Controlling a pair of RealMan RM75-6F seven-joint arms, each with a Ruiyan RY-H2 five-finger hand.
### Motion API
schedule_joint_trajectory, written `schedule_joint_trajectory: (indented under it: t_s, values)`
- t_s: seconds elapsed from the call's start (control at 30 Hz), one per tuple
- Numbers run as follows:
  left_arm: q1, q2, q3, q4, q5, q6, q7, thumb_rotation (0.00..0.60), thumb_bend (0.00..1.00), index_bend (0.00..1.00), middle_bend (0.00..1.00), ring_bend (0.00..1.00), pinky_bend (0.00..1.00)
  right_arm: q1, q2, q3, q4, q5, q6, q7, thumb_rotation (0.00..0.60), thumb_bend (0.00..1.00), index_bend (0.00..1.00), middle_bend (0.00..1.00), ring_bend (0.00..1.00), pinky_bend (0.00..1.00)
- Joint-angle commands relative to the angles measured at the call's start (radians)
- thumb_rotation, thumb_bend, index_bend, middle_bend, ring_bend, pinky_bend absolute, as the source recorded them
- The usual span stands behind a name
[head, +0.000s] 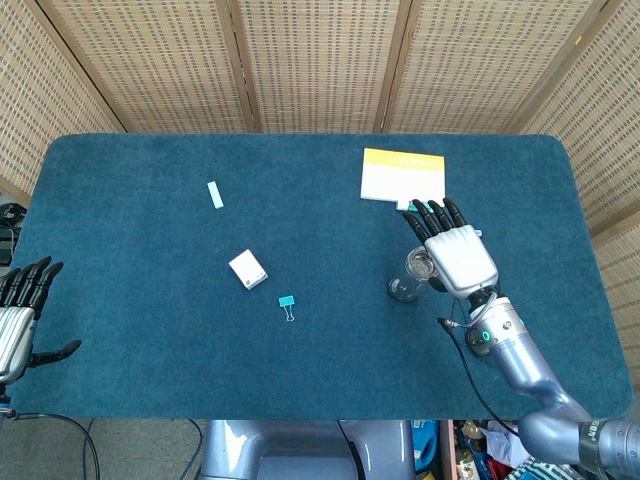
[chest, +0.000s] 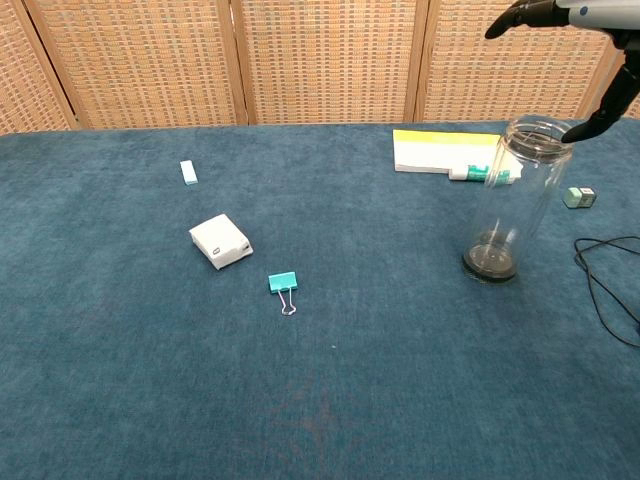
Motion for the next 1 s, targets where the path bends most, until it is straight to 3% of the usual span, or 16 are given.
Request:
schedule_joint_trajectory:
  t_s: [0.03, 0.37, 0.5, 0.57, 0.7, 0.87, 1.0]
  values:
    - [0.0, 0.0, 0.0, 0.0, 0.0, 0.0, 0.0, 0.6, 0.1, 0.0, 0.0, 0.0, 0.0, -0.003, 0.009, 0.003, -0.011, -0.007, 0.006, 0.008, 0.6, 0.31, 0.04, 0.02, 0.0, 0.07]
    - [0.001, 0.004, 0.0, -0.001, 0.0, 0.001, -0.007, 0.6, 0.1, 0.0, 0.0, 0.0, 0.0, -0.066, 0.087, 0.005, -0.081, -0.099, 0.055, 0.119, 0.6, 0.29, 0.04, 0.01, 0.0, 0.05]
    - [0.007, 0.013, 0.001, -0.001, 0.005, 0.008, -0.026, 0.6, 0.1, 0.0, 0.0, 0.0, 0.0, -0.186, 0.153, -0.05, -0.101, -0.263, 0.159, 0.247, 0.6, 0.09, 0.04, 0.0, 0.0, 0.02]
    - [0.007, 0.014, 0.002, 0.002, 0.007, 0.006, -0.032, 0.6, 0.11, 0.0, 0.0, 0.0, 0.0, -0.251, 0.158, -0.086, -0.069, -0.357, 0.225, 0.322, 0.6, 0.01, 0.03, 0.0, 0.0, 0.0]
    - [0.003, 0.011, 0.005, 0.011, 0.009, -0.004, -0.04, 0.6, 0.1, 0.0, 0.0, 0.0, 0.0, -0.361, 0.128, -0.147, 0.04, -0.503, 0.349, 0.484, 0.6, 0.0, 0.0, 0.0, 0.0, 0.0]
    - [0.006, 0.006, 0.005, 0.018, 0.015, 0.003, -0.048, 0.6, 0.1, 0.0, 0.0, 0.0, 0.0, -0.48, 0.044, -0.185, 0.194, -0.565, 0.5, 0.576, 0.6, 0.0, 0.0, 0.0, 0.0, 0.0]
    - [0.011, 0.004, 0.006, 0.019, 0.016, 0.012, -0.047, 0.6, 0.1, 0.0, 0.0, 0.0, 0.0, -0.53, -0.017, -0.202, 0.267, -0.585, 0.55, 0.589, 0.6, 0.0, 0.0, 0.0, 0.0, 0.0]
